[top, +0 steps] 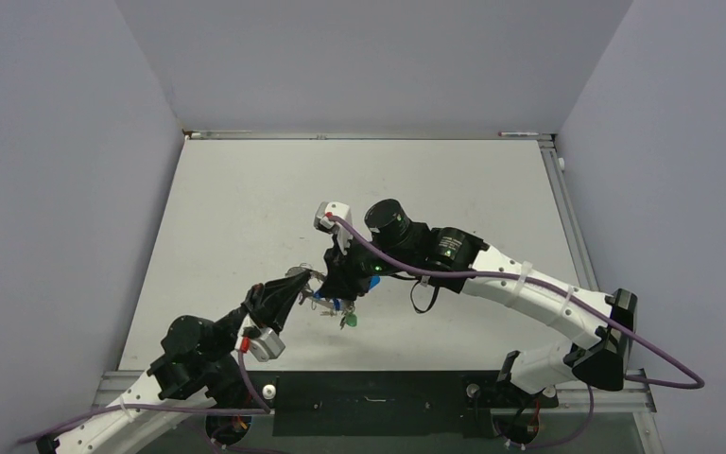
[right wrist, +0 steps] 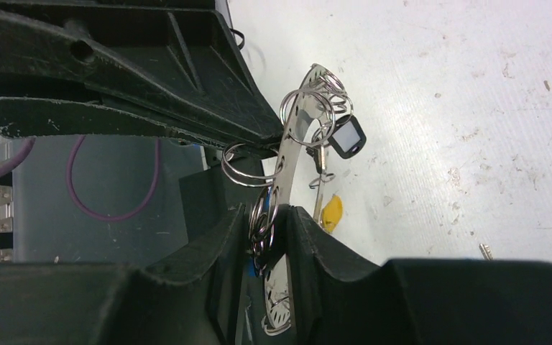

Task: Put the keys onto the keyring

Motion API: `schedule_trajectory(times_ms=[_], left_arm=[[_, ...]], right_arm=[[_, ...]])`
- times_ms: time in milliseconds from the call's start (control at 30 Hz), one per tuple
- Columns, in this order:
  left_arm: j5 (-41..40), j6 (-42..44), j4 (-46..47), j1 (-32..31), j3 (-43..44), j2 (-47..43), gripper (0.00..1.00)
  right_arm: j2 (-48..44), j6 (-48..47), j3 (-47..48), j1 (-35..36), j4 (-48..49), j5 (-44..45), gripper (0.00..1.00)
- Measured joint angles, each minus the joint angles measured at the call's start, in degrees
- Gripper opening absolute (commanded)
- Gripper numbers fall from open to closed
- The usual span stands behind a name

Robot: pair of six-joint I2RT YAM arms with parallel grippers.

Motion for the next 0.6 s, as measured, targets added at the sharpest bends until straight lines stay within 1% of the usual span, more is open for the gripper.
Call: schedule_trajectory(times_ms=[167, 233, 400, 600], left_arm=[[-0.6, -6.4, 1.7, 0.2, 0.0, 0.0, 0.00], [-0.8, -8.7, 2.1, 0.4, -0.3, 0.0, 0.00], [-1.6, -13.7, 3.8, 0.7, -1.3, -0.2, 0.00], [-2.1, -17.2, 5.3, 1.5, -1.7, -0.2, 0.00]], right_arm=[[-1.6, -0.9, 0.0, 0.2, 1.2, -0.2, 0.45], [-2.7, -1.6, 0.0, 0.2, 2.5, -0.6, 0.49], [-5.2, -3.6, -0.7, 0.3, 4.8, -1.3, 0.53], [-6.6, -6.1, -4.5, 0.3, 7.1, -0.7, 0.52]])
